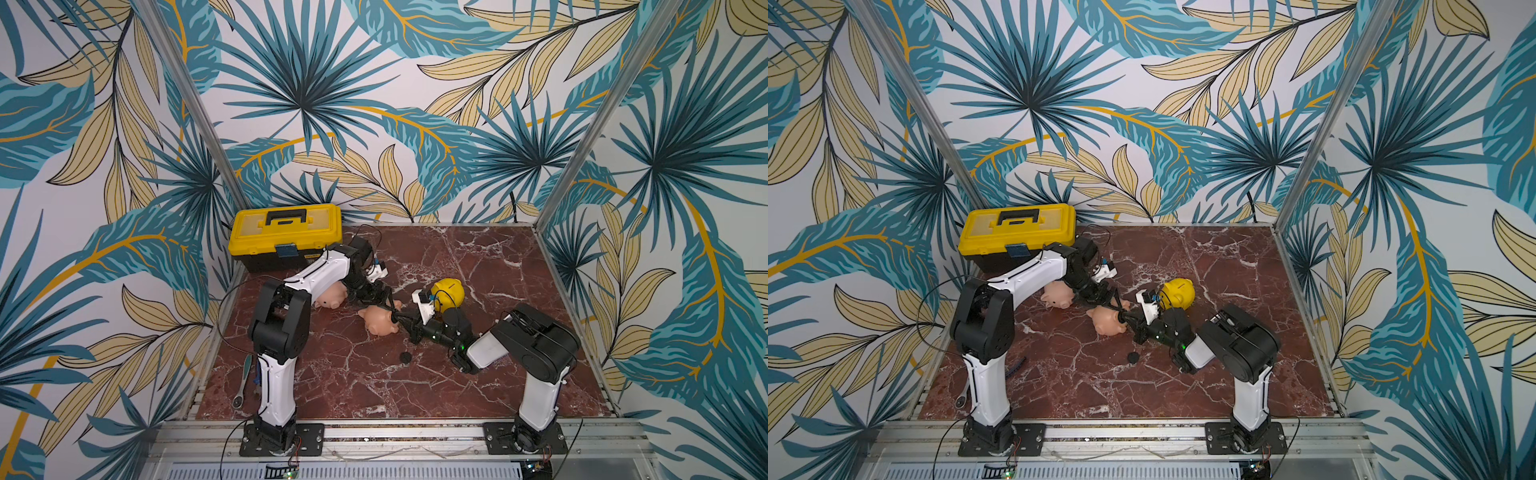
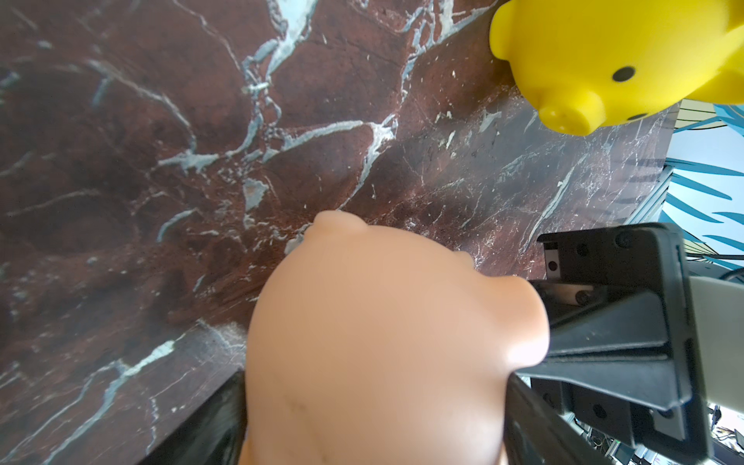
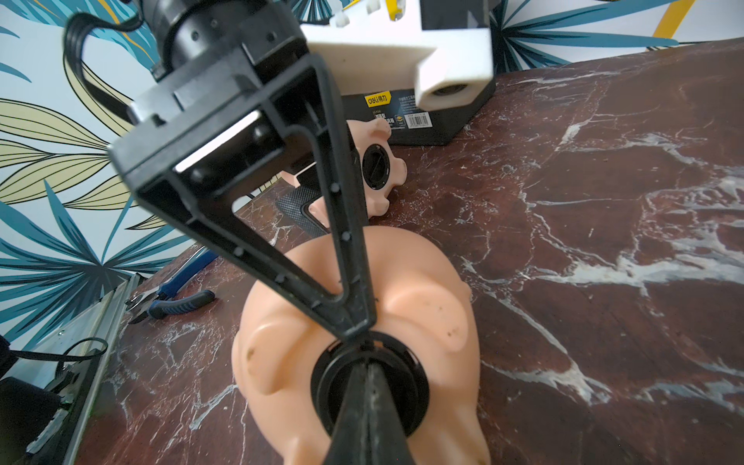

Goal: Close piggy banks
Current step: Insert the knob into the piggy bank.

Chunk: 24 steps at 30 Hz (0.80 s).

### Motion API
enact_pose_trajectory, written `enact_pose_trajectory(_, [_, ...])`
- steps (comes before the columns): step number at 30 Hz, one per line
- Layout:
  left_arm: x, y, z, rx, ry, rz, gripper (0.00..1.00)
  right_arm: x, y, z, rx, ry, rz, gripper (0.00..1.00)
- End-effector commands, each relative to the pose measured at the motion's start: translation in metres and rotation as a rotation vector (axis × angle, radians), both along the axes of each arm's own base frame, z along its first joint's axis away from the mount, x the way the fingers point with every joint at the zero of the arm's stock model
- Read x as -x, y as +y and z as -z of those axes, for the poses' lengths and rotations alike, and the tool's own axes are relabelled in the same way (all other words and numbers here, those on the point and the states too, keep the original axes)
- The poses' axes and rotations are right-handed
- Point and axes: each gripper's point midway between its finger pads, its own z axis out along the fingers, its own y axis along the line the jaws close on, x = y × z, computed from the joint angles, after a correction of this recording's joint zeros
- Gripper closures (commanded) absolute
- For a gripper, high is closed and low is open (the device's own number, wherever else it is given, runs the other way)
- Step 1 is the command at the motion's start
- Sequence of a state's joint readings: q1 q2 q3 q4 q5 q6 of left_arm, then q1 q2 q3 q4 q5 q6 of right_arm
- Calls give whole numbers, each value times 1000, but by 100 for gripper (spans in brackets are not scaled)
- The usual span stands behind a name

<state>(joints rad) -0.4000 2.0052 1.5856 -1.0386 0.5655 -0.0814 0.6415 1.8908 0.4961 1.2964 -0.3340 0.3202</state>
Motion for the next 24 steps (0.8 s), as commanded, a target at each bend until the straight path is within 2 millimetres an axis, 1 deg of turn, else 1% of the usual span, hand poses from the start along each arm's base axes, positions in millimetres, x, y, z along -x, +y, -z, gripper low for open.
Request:
enact_pose_trajectory(1, [18, 5, 28, -38, 97, 20, 13, 0, 6, -8, -6, -37, -17, 100])
enact_pose_trajectory(15, [18, 4, 29, -35, 102, 20, 13, -3, 9, 4, -25, -1, -9, 100])
enact_pose_trajectory(21, [18, 4, 30, -37, 103, 20, 13, -4, 9, 3, -58, 34, 9, 100])
enact_pose_trajectory(24, [18, 4, 30, -40, 103, 19, 13, -8, 6, 3, -65, 70, 39, 100])
